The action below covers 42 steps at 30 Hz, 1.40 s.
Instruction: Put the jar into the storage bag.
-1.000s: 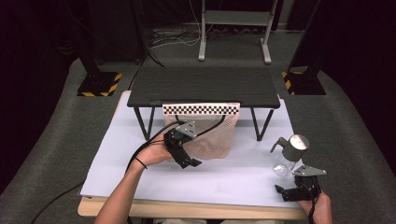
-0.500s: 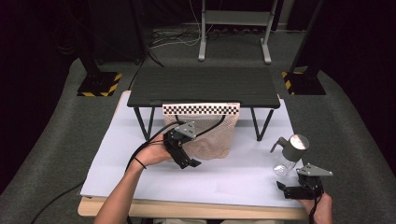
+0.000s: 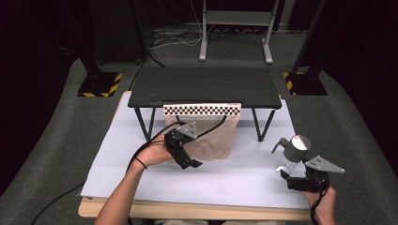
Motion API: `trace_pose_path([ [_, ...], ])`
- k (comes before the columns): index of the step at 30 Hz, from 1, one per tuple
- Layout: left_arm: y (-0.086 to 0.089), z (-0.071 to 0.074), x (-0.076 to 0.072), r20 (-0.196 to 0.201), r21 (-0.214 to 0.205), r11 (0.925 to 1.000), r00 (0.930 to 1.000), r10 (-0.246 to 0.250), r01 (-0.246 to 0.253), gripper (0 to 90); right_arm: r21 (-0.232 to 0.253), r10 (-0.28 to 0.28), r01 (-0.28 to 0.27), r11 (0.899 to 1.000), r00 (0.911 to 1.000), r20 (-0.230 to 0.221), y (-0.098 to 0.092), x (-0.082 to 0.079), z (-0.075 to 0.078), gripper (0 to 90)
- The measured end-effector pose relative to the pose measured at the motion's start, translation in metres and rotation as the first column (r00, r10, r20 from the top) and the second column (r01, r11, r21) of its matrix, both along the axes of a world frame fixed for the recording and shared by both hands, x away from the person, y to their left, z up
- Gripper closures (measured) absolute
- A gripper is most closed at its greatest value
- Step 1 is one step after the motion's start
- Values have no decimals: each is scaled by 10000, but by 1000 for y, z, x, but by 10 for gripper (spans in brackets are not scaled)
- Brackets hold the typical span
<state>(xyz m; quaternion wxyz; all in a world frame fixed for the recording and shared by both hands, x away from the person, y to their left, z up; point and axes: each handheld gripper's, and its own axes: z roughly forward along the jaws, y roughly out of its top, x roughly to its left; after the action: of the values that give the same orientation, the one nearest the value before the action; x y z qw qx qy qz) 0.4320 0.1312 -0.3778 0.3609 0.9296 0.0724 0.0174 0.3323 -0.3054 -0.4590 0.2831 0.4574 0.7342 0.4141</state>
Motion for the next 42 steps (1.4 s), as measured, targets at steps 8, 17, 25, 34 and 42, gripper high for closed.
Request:
trace_pose_path([
  [8, -1, 0, 0, 20, 24, 10000, 10000, -21, 21, 0, 219, -12, 3, 9998, 9993, 386, 4, 10, 11, 0],
  [17, -1, 0, 1, -42, -5, 10000, 10000, -46, 46, 0, 341, -41, 28, 9994, 9993, 379, 7, 21, 9, 0],
  [25, -2, -1, 2, -18, 32, 10000, 10000, -60, 60, 0, 767, -102, 79, 9970, 9995, 288, 3, 25, 4, 6],
  [34, -1, 0, 1, -28, -5, 10000, 10000, -92, 92, 0, 1085, 54, -88, 9941, 9995, 316, -2, 25, 0, 131],
  [42, -1, 0, 1, -23, 13, 10000, 9999, -99, 99, 0, 1490, 316, -353, 9882, 9991, 273, -6, 26, -4, 275],
])
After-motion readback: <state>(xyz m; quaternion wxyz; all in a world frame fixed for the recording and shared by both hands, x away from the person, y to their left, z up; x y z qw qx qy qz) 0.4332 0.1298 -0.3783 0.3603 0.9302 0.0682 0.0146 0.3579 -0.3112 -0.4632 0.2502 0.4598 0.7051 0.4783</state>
